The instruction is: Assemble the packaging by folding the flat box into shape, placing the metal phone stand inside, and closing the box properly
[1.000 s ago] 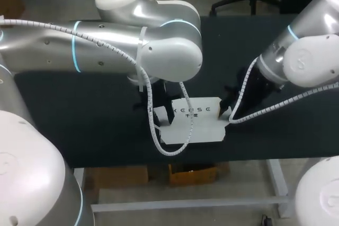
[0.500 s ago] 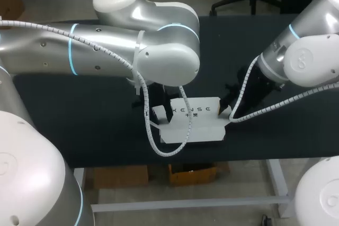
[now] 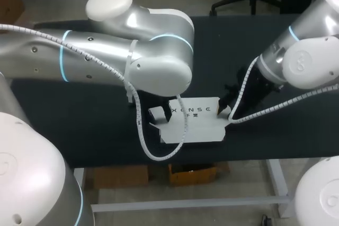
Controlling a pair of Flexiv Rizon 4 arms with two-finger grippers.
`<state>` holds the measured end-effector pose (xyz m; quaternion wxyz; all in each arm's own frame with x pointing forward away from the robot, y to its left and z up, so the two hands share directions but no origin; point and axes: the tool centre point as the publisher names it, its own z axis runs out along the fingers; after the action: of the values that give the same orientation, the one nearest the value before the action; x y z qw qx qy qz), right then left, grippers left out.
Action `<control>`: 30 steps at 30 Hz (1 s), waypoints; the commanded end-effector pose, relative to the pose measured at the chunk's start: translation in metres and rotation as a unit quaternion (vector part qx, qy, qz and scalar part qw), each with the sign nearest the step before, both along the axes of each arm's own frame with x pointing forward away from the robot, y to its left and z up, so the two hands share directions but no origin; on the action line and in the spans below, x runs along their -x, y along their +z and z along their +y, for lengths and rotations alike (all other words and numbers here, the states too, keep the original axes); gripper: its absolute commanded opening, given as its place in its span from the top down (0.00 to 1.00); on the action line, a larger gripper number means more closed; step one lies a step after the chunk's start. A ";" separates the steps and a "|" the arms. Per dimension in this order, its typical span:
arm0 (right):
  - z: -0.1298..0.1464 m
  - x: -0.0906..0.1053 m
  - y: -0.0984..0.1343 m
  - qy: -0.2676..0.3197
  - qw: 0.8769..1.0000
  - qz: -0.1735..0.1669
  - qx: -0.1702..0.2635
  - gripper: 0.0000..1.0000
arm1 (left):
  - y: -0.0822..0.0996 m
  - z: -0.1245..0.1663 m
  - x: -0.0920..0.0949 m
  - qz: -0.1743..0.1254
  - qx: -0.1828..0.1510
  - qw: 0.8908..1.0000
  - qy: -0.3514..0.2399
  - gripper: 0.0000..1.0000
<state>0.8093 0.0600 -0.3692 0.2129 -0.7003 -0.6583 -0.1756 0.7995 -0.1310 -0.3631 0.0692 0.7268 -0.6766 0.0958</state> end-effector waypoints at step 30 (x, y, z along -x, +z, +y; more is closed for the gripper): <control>-0.005 0.008 -0.013 0.000 1.000 -0.023 -0.014 0.58 | -0.008 -0.001 0.000 -0.031 0.026 0.999 -0.018 0.55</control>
<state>0.8017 0.0581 -0.3815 0.2036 -0.6951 -0.6609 -0.1966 0.8028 -0.1332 -0.3692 0.0711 0.7089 -0.6898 0.1289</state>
